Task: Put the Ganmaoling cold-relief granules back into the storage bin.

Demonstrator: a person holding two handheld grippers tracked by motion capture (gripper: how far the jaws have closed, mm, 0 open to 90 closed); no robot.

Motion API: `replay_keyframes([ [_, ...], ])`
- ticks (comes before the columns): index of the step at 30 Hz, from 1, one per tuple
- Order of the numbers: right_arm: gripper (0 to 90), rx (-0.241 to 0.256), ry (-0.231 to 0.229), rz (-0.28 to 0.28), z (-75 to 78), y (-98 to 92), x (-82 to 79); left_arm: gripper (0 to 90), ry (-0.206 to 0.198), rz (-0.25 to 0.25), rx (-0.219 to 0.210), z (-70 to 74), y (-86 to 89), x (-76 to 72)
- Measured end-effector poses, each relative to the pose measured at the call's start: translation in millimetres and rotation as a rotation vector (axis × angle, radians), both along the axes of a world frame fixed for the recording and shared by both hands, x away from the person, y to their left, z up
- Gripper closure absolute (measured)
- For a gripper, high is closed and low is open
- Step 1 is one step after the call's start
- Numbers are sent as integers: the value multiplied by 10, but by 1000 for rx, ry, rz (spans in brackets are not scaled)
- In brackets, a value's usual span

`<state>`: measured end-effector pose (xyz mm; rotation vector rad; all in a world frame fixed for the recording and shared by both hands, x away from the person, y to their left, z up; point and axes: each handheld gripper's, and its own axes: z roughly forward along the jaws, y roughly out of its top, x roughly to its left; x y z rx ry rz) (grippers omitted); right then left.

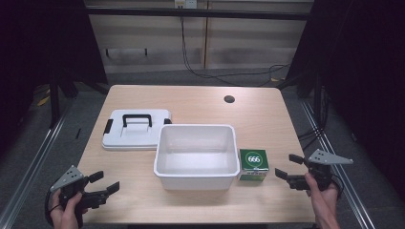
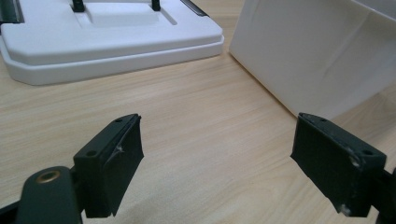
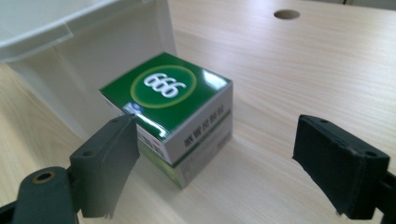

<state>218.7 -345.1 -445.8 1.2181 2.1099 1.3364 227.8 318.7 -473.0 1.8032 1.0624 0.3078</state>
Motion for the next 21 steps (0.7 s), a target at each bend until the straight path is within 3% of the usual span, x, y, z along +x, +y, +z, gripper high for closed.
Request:
replay_keyframes([
  [3,136,-6,10,1,-10,-10,22,158,0,14,3,-1,2,-5],
  [6,136,-34,26,35,-17,7,30,158,0,13,4,0,9,-13],
  [11,136,-19,29,55,-9,15,27,158,1,10,4,0,9,-9],
  [14,136,-62,49,77,-7,30,28,158,0,5,-2,-4,-8,-8],
  [16,137,-36,40,93,3,37,21,158,-2,-3,6,3,-3,-14],
  [19,137,-57,40,101,45,48,16,158,0,3,5,2,3,-22],
  [21,136,-21,43,132,148,52,20,158,-6,26,-1,3,4,-15],
])
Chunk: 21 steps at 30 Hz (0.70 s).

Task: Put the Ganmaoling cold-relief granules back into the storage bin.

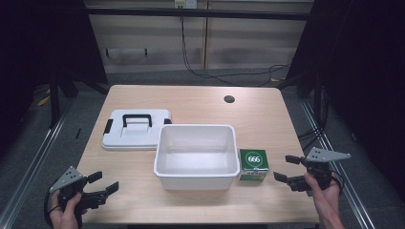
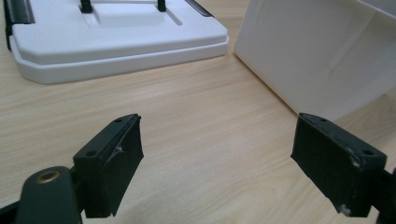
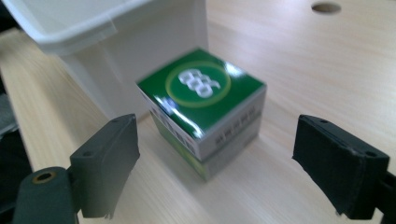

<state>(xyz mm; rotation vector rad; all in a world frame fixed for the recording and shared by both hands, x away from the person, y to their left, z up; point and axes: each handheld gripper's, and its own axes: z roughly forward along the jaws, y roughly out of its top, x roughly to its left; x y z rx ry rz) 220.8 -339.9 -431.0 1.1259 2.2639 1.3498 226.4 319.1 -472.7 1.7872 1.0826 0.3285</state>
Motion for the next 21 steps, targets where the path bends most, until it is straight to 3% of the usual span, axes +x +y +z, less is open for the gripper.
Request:
replay_keyframes([
  [8,136,-49,-15,23,184,65,68,158,6,-4,3,-5,-2,4],
  [15,137,-102,-40,99,297,240,193,158,11,-10,1,-12,-10,3],
  [21,136,-64,-5,122,409,299,274,158,11,-16,4,-13,-8,4],
])
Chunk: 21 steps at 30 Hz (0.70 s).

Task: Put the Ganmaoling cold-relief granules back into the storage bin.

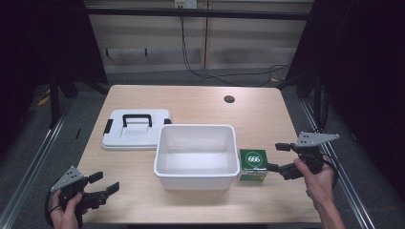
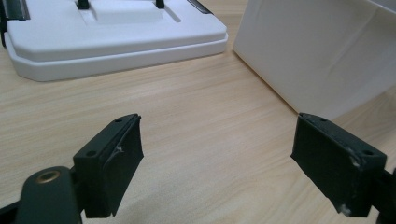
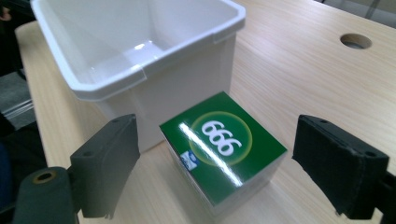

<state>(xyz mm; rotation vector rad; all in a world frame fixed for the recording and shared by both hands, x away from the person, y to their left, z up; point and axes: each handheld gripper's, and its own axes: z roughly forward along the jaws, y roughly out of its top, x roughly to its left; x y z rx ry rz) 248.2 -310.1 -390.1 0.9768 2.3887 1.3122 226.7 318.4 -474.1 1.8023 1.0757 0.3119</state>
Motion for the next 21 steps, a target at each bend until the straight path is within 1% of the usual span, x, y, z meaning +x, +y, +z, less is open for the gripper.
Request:
replay_keyframes([
  [2,136,-1,-9,17,41,6,22,158,2,0,-2,-2,-1,2],
  [3,136,-1,-9,17,41,6,22,158,2,0,-2,-2,-1,2],
  [4,136,-9,-10,14,57,12,29,158,3,-2,8,-3,4,5],
  [5,136,-25,-16,11,89,24,50,158,4,-2,7,-3,5,6],
  [6,136,-55,-23,19,128,44,71,158,4,-4,5,-1,6,6],
  [7,136,-55,-23,19,128,44,71,158,4,-4,5,-1,6,6],
  [8,136,-69,-21,33,150,58,82,158,5,0,-2,-2,3,3],
  [9,137,-90,-16,66,198,95,102,158,5,1,-2,-1,5,2],
  [11,137,-99,-14,77,213,109,110,158,2,3,-2,0,3,1],
  [12,137,-126,-6,97,248,145,137,158,3,-2,-2,-1,0,3],
  [14,137,-156,1,111,274,181,178,158,3,-7,5,-1,3,4],
  [15,137,-156,1,111,274,181,178,158,3,-7,5,-1,3,4],
  [16,137,-165,14,133,306,232,228,158,3,-6,5,-1,4,6],
  [17,137,-176,13,145,320,256,245,158,3,-6,5,-1,4,6],
  [18,137,-176,13,145,320,256,245,158,3,-5,-4,-1,0,3],
  [19,138,-215,18,151,344,300,265,159,0,-4,-7,0,0,1],
  [20,138,-247,35,163,356,334,285,158,2,-2,-7,0,3,0],
  [21,143,-271,44,186,364,372,309,158,2,-1,-6,-1,5,1],
])
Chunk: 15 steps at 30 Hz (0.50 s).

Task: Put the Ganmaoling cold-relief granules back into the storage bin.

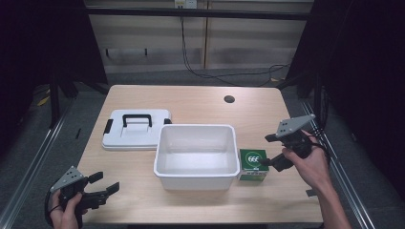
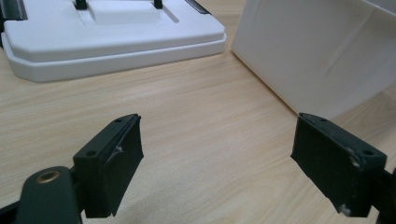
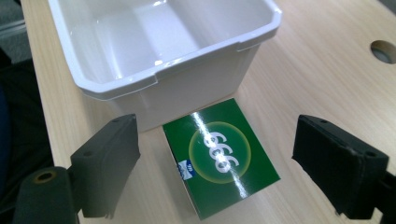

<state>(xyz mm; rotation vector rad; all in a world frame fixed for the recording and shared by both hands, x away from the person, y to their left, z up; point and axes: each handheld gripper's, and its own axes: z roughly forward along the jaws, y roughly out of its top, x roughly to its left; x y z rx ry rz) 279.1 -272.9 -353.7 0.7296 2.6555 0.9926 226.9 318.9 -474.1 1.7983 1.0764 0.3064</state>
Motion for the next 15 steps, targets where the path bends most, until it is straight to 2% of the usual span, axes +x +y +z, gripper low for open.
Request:
replay_keyframes([
  [1,147,-29,13,24,11,69,17,158,2,-2,-1,-1,-1,2],
  [2,147,-51,13,26,22,100,20,158,1,-6,-1,-1,-2,3],
  [6,145,-72,1,43,32,162,70,158,-3,-1,-3,4,-12,-4],
  [7,145,-72,-5,31,30,166,82,158,-5,-2,9,5,1,0],
  [9,144,-72,-12,9,10,169,124,159,-5,2,7,4,2,1],
  [15,139,-121,27,43,-16,212,254,158,-4,3,5,5,3,-7],
])
